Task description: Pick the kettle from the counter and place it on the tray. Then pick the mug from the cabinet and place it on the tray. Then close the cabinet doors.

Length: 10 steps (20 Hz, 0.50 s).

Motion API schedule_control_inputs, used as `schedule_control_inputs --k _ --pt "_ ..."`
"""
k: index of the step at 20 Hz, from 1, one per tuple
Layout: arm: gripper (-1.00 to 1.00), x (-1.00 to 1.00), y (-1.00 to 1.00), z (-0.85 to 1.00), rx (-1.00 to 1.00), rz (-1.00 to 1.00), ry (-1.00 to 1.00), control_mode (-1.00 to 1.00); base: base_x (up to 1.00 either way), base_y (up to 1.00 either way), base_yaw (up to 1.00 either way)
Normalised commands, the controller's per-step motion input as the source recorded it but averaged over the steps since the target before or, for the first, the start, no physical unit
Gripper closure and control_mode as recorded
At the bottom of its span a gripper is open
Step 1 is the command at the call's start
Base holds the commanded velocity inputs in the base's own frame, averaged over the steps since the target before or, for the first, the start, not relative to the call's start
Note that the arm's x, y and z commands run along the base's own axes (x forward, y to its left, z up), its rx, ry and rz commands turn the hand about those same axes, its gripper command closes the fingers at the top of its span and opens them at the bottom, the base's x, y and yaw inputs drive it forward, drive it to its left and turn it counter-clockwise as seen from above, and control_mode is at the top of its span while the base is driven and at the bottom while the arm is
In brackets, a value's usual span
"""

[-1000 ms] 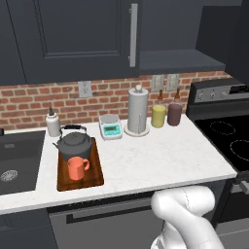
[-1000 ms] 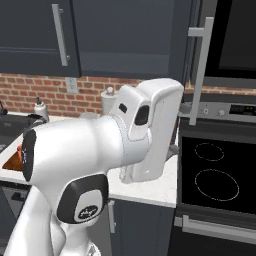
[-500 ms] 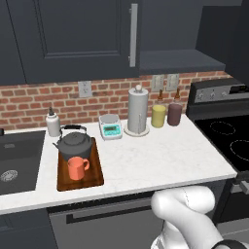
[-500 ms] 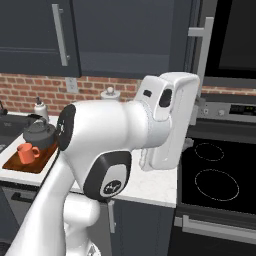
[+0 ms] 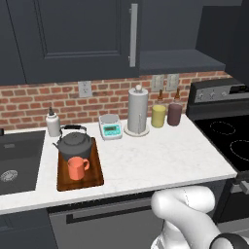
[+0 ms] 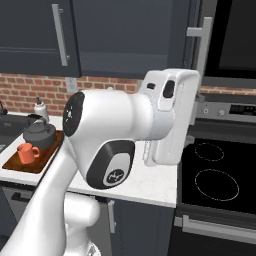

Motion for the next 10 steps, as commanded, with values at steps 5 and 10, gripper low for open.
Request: schedule_control_inputs --k 5,10 --pt "-1.0 0.52 0.09 -0.13 0.0 0.09 0.12 -1.0 0.0 0.0 0.0" --pt "-1.0 0.5 0.2 -0.15 -0.02 0.12 0.09 -1.0 0.0 0.0 0.0"
